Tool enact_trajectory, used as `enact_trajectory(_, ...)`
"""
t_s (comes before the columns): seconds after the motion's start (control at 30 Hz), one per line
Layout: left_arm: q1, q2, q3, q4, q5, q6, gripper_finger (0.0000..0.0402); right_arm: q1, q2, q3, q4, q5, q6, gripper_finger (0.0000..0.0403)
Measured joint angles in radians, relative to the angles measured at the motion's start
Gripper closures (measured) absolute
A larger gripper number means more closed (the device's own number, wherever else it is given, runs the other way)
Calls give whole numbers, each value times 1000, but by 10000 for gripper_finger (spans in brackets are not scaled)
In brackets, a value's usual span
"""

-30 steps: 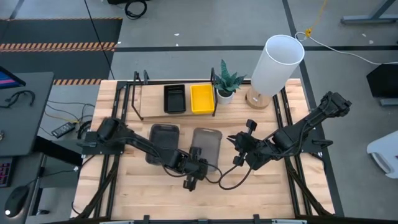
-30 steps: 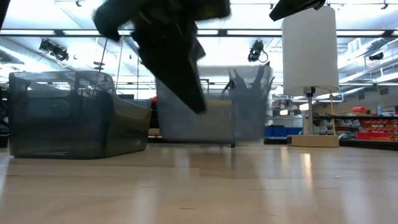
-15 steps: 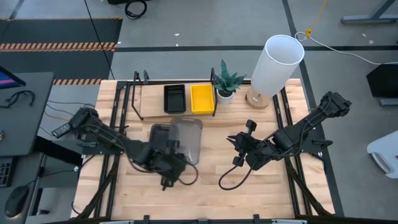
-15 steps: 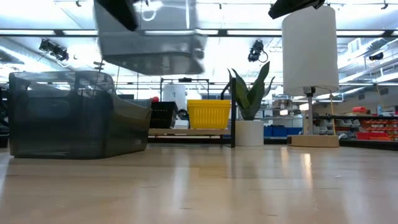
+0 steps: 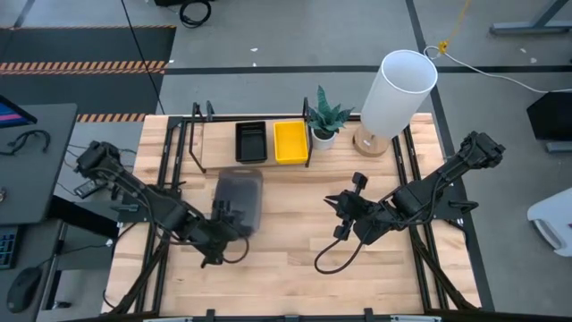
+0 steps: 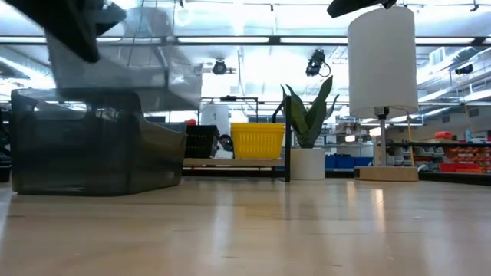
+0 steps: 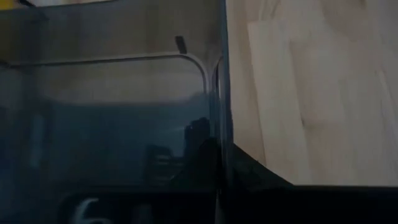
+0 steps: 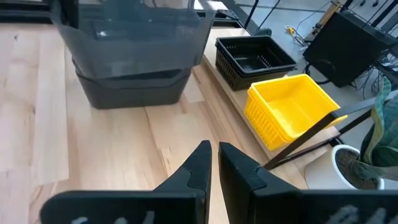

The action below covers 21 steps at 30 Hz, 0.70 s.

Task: Stack baskets on shelf by color
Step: Stack the bottom black bin on top of the top black bins

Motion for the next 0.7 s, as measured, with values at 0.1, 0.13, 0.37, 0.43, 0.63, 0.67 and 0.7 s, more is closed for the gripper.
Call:
enact_trajectory(0.1, -4, -46, -70, 31, 17, -32, 397, 0, 0, 0, 4, 0, -4, 367)
enact_trajectory(0.13, -7, -61, -89, 39, 19, -43, 397, 0, 0, 0, 4, 0, -4, 367)
enact_trajectory(0.37, -39, -101, -149, 59, 74, -67, 397, 0, 0, 0, 4, -1, -4, 367)
enact_trajectory(0.43, -39, -101, -150, 56, 102, -78, 394, 0, 0, 0, 4, -1, -4, 367)
enact_trajectory(0.63, -39, -101, -150, 59, 71, -128, 334, 0, 0, 0, 4, -8, -4, 367)
enact_trajectory(0.67, -39, -101, -150, 59, 70, -131, 319, 0, 0, 0, 4, -8, -4, 367)
enact_trajectory(0.7, -39, -101, -150, 59, 70, -135, 303, 0, 0, 0, 5, -9, -4, 367)
